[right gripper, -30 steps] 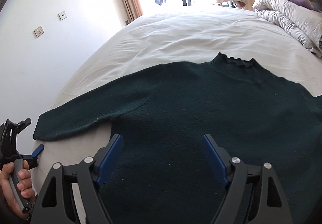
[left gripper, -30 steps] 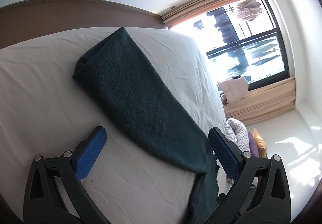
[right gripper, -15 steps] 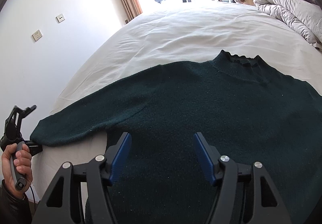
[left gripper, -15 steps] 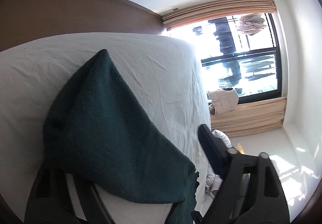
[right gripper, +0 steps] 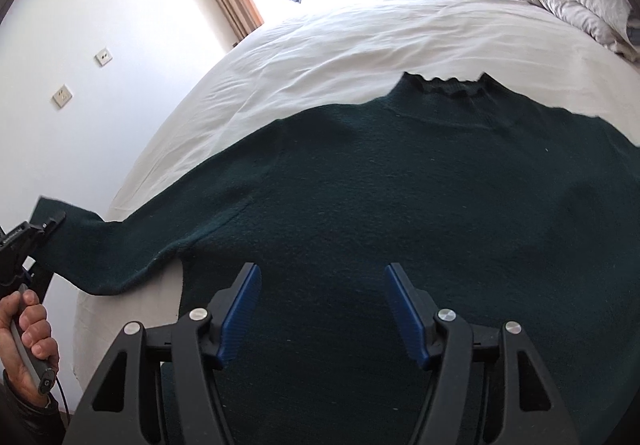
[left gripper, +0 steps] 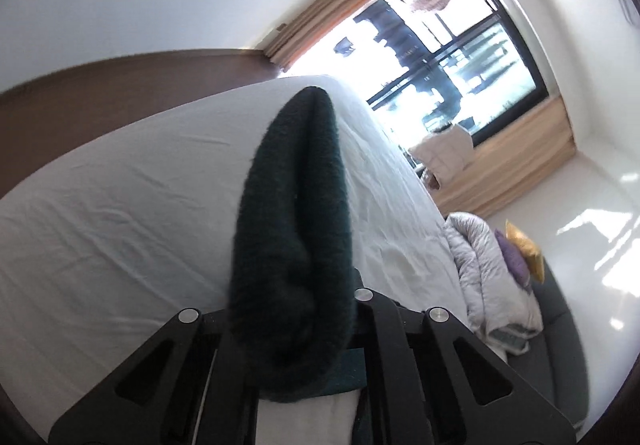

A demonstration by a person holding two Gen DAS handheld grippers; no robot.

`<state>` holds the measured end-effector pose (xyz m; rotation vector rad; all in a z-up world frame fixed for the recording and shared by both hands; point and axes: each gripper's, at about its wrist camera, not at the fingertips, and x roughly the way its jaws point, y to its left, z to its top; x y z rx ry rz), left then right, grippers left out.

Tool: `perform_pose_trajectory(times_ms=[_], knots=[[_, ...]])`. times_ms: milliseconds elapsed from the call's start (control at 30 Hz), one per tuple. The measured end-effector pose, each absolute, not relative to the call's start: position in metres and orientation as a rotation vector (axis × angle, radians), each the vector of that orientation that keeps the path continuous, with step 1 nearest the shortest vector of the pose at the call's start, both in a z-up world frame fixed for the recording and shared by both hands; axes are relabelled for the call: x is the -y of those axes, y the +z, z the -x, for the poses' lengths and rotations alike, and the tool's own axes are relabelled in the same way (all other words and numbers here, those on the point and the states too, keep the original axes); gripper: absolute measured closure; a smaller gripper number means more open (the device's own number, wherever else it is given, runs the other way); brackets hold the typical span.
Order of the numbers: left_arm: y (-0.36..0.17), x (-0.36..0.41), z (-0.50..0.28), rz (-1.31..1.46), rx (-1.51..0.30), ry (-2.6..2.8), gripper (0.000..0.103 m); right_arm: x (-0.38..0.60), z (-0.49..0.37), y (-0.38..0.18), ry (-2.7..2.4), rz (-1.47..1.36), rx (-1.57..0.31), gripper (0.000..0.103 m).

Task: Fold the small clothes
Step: 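Lay the sleeve across the body with the left tool while the right tool grasps the side edge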

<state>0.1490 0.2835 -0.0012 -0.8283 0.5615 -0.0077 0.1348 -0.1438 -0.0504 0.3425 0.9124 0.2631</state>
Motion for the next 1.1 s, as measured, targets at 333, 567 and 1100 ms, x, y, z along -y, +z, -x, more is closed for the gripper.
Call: perform_pose_trajectory(times_ms=[333, 567, 1100], knots=[[-0.012, -0.017, -0.185, 0.102, -0.666, -0.194, 0.095, 0.219, -0.134, -0.059, 0.334, -0.580, -0.916, 0.026], [-0.096, 0.111, -0.111, -0.320, -0.680, -0.225, 0.095, 0.258, -0.148, -0.078, 0.472, -0.783, -0.971, 0.026], [-0.127, 0.159, -0.099, -0.623, -0.627, -0.099, 0.095, 0.222, -0.182, -0.073, 0.733, -0.831, -1.076, 0.043]])
